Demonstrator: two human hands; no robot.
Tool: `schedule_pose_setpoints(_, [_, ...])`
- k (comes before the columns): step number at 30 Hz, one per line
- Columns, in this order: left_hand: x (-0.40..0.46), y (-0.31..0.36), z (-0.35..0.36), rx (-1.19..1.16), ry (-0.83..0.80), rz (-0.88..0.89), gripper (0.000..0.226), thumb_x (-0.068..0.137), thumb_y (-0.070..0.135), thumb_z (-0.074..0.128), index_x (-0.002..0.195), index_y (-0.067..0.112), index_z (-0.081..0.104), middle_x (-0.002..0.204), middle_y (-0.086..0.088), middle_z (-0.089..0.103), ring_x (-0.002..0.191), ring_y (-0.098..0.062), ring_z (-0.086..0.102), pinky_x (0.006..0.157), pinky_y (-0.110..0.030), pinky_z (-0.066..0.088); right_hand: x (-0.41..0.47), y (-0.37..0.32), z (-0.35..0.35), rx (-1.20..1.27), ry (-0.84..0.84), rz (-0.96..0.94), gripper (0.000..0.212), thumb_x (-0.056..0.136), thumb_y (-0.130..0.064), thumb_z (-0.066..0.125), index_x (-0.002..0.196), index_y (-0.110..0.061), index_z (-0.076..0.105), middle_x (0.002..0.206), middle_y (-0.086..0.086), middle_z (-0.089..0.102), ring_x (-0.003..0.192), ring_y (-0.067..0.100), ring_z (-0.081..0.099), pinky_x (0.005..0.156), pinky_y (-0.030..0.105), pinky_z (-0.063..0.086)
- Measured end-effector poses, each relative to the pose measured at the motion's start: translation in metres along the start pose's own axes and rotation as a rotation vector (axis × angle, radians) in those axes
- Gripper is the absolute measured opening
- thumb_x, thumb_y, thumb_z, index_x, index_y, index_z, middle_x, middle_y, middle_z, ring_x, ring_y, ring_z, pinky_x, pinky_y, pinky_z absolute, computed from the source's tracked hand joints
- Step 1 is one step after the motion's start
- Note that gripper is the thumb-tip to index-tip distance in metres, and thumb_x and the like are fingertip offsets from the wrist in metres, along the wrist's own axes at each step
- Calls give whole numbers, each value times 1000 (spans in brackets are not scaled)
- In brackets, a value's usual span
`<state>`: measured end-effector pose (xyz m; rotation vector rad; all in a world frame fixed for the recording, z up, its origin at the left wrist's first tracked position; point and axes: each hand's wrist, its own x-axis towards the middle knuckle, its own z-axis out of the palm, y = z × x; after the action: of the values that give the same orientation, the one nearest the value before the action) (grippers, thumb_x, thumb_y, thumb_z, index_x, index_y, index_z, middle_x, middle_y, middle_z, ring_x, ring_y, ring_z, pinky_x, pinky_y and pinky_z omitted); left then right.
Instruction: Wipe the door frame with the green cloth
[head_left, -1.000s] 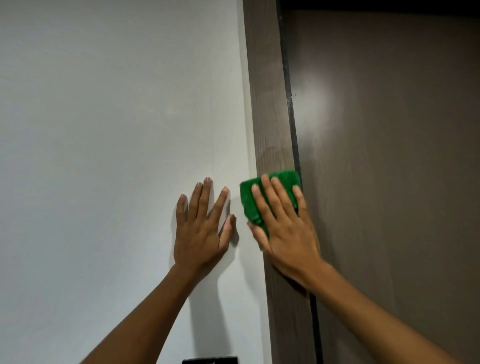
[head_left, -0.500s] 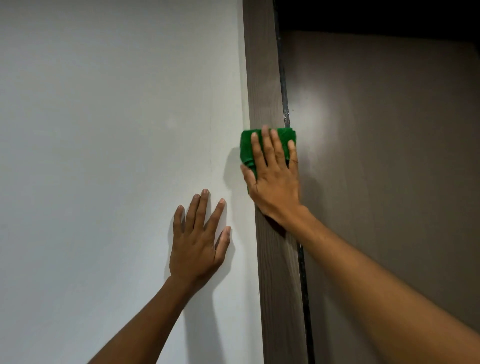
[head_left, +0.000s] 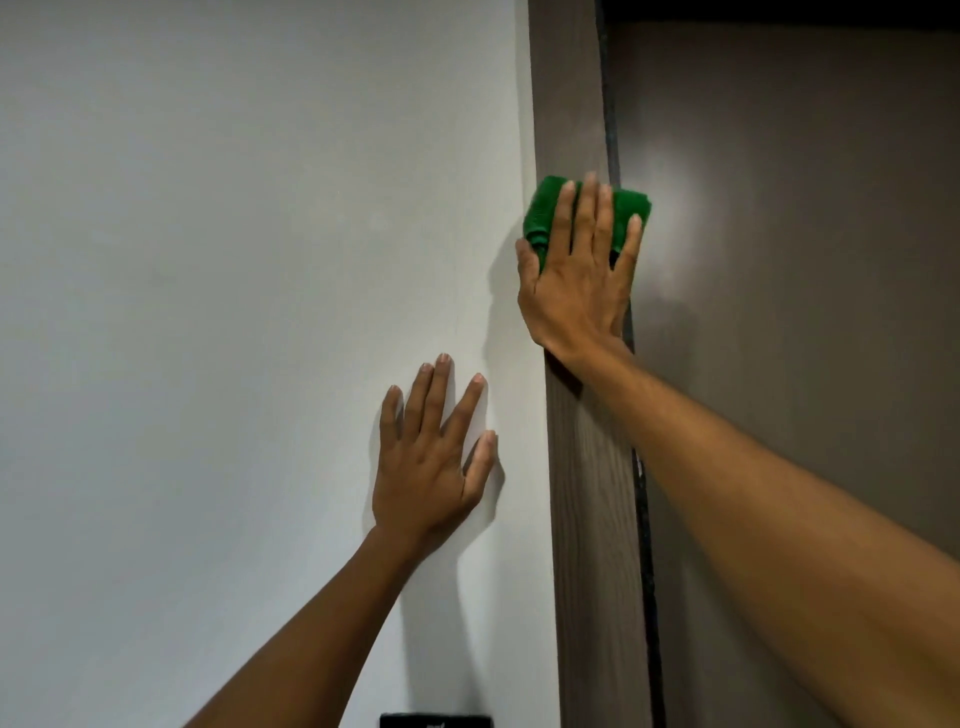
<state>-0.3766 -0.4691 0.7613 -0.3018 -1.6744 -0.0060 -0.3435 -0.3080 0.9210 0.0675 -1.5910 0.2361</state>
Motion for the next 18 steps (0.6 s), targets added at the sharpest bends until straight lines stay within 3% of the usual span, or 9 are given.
schedule_pose_setpoints(4, [-4, 0, -3, 18, -43, -23, 63, 97, 52, 26, 154, 28, 15, 166, -7, 9, 153, -23, 3, 123, -51, 9, -36, 14, -4, -12, -59, -174, 69, 99, -49, 26, 153, -12, 3, 164, 10, 2, 151, 23, 0, 121, 49, -3])
schedule_pose_setpoints(9, [-39, 10, -9, -23, -76, -122, 64, 96, 53, 26, 154, 24, 19, 164, -13, 12, 152, -28, 7, 123, -53, 7, -110, 21, -11, 14, -93, -138, 69, 99, -49, 29, 152, -10, 10, 163, 12, 9, 151, 24, 6, 121, 49, 0])
schedule_pose_setpoints(13, [-91, 29, -6, -25, -90, -92, 62, 92, 49, 44, 149, 24, 33, 162, -16, 22, 151, -30, 15, 121, -52, 7, -163, 27, -8, -11, -96, -128, 68, 99, -48, 33, 152, -9, 15, 161, 13, 17, 150, 24, 13, 121, 48, 2])
schedule_pose_setpoints(18, [-127, 39, -4, -62, -149, -129, 59, 94, 44, 45, 148, 27, 32, 162, -14, 22, 150, -26, 13, 120, -49, 10, -227, 35, -7, 9, -157, -99, 73, 99, -52, 32, 152, -8, 9, 162, 13, 13, 150, 24, 8, 122, 46, -1])
